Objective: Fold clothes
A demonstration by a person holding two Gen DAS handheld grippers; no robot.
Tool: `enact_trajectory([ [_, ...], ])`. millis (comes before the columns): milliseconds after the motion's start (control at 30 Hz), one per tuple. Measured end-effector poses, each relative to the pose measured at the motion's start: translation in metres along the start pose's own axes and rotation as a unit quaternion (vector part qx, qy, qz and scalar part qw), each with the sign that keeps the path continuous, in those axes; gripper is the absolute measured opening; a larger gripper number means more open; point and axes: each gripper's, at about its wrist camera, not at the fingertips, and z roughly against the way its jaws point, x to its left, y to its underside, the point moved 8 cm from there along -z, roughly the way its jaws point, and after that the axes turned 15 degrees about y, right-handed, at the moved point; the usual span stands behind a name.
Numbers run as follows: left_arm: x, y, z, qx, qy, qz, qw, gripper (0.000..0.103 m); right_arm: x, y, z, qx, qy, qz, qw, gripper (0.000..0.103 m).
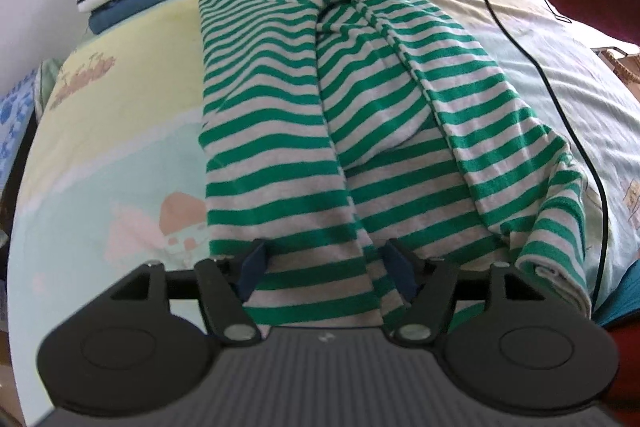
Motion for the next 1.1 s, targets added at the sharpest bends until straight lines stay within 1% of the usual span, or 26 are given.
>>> enact_trajectory([
  [67,0.000,0.000,0.000,0.000,0.000,0.002,1.0000,0.068,0.003,0.007,-0.005,0.014,-0.006,0.003,1.000,0.043],
  [100,0.000,0.001,0.000,0.000,0.001,0.003,1.0000,0.068,0.005,0.010,-0.006,0.020,-0.010,0.006,1.000,0.015],
  [133,0.000,0.001,0.000,0.000,0.001,0.006,1.0000,0.068,0.007,0.012,-0.006,0.019,-0.011,0.013,1.000,0.005],
  [200,0.001,0.002,0.000,-0.001,0.000,0.009,1.0000,0.069,0.007,0.008,0.004,-0.012,-0.002,0.031,0.999,0.005],
  [300,0.001,0.002,0.000,-0.001,-0.002,0.009,1.0000,0.070,0.000,-0.004,0.018,-0.055,0.023,0.032,0.998,0.004],
  [367,0.001,0.003,0.000,-0.001,-0.004,0.008,1.0000,0.071,-0.009,-0.008,0.013,-0.049,0.048,0.023,0.997,0.004],
  [433,0.001,0.003,0.000,0.000,-0.003,0.004,1.0000,0.072,-0.013,-0.002,-0.004,-0.017,0.056,0.017,0.998,0.004],
  [500,0.001,0.004,-0.001,0.002,-0.001,-0.001,1.0000,0.073,-0.012,0.009,-0.020,-0.003,0.077,0.042,0.996,0.004],
  [567,0.000,0.004,0.000,0.005,0.001,-0.003,1.0000,0.074,-0.007,0.014,-0.021,-0.014,0.088,0.068,0.994,0.004],
  [600,-0.001,0.004,0.000,0.007,0.003,-0.006,0.9999,0.074,-0.006,0.014,-0.016,-0.021,0.092,0.073,0.993,0.008],
  [633,-0.002,0.005,0.000,0.009,0.004,-0.012,0.9999,0.074,-0.007,0.012,-0.010,-0.026,0.091,0.067,0.993,0.023],
  [700,-0.006,0.005,0.003,0.012,0.002,-0.035,0.9993,0.072,-0.014,0.009,0.014,-0.037,0.088,0.035,0.995,0.042],
  [733,-0.007,0.005,0.004,0.013,0.002,-0.046,0.9988,0.072,-0.014,0.011,0.028,-0.034,0.063,0.020,0.997,0.040],
  [767,-0.008,0.005,0.005,0.012,0.005,-0.055,0.9984,0.072,-0.012,0.014,0.042,-0.027,0.022,0.006,0.999,0.040],
  [833,-0.007,0.005,0.006,0.013,0.020,-0.064,0.9977,0.072,0.000,0.029,0.065,0.003,-0.055,-0.005,0.998,0.039],
  [867,-0.006,0.005,0.004,0.017,0.035,-0.064,0.9972,0.072,0.008,0.039,0.072,0.021,-0.083,0.000,0.996,0.038],
  [900,-0.005,0.006,0.002,0.022,0.049,-0.064,0.9965,0.072,0.015,0.050,0.076,0.037,-0.094,0.011,0.995,0.037],
  [933,-0.005,0.006,0.000,0.025,0.063,-0.065,0.9955,0.073,0.019,0.058,0.075,0.047,-0.091,0.017,0.995,0.037],
  [967,-0.005,0.006,-0.001,0.025,0.075,-0.070,0.9944,0.077,0.021,0.065,0.072,0.057,-0.084,0.020,0.995,0.037],
  [1033,-0.008,0.009,0.001,0.027,0.108,-0.080,0.9905,0.083,0.015,0.074,0.066,0.072,-0.058,0.006,0.996,0.037],
  [1067,-0.010,0.011,0.002,0.029,0.122,-0.088,0.9882,0.083,0.011,0.078,0.063,0.079,-0.043,-0.003,0.996,0.037],
  [1100,-0.011,0.013,0.003,0.032,0.127,-0.106,0.9857,0.083,0.008,0.080,0.066,0.082,-0.028,-0.009,0.996,0.038],
])
